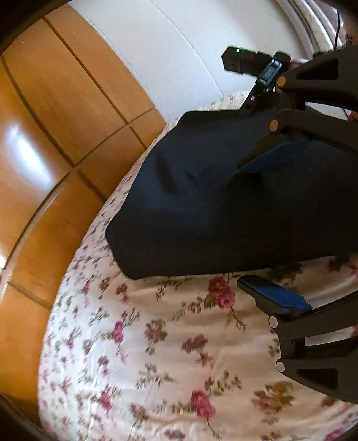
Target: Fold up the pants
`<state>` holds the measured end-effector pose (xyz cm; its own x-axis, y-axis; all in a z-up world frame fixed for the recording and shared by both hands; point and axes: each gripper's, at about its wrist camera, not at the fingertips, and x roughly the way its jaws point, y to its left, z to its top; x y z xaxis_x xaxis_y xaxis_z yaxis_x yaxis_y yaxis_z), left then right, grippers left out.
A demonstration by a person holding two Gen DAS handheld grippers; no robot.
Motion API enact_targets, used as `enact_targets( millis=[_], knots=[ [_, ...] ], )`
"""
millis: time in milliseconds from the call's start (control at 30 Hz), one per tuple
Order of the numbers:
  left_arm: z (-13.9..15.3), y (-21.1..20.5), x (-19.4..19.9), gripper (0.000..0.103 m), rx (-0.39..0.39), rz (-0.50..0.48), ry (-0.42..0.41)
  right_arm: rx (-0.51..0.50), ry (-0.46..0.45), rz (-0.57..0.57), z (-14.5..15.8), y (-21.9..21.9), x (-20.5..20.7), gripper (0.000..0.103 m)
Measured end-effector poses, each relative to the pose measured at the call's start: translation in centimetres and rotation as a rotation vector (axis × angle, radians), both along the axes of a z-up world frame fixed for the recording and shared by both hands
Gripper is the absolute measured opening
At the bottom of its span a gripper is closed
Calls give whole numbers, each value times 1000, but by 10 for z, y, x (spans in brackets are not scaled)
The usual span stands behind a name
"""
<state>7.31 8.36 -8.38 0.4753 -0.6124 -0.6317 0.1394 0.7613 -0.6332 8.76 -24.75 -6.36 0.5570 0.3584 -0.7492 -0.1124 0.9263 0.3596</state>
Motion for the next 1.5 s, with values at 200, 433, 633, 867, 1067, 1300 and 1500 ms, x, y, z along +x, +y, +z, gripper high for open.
enact_targets(
  millis=[200,433,633,867,1067,1300,1500],
  knots=[
    [-5,3,8,78,-77,-66,36,109,52,13,-11,-9,13,92],
    [-4,-4,13,85,-66,-137,40,154,80,46,-17,-13,23,97],
    [-7,-2,18,85,-109,-170,77,199,102,87,-23,-16,30,99],
    [-6,-10,13,74,-55,-205,32,276,100,173,-26,-4,39,74],
    [22,-23,-1,40,59,-177,-95,261,32,162,-16,6,32,59],
    [59,-29,27,35,141,-166,-221,235,-133,172,21,14,54,48],
    [78,-19,94,34,167,-50,-278,202,-232,165,39,27,118,48]
  ],
)
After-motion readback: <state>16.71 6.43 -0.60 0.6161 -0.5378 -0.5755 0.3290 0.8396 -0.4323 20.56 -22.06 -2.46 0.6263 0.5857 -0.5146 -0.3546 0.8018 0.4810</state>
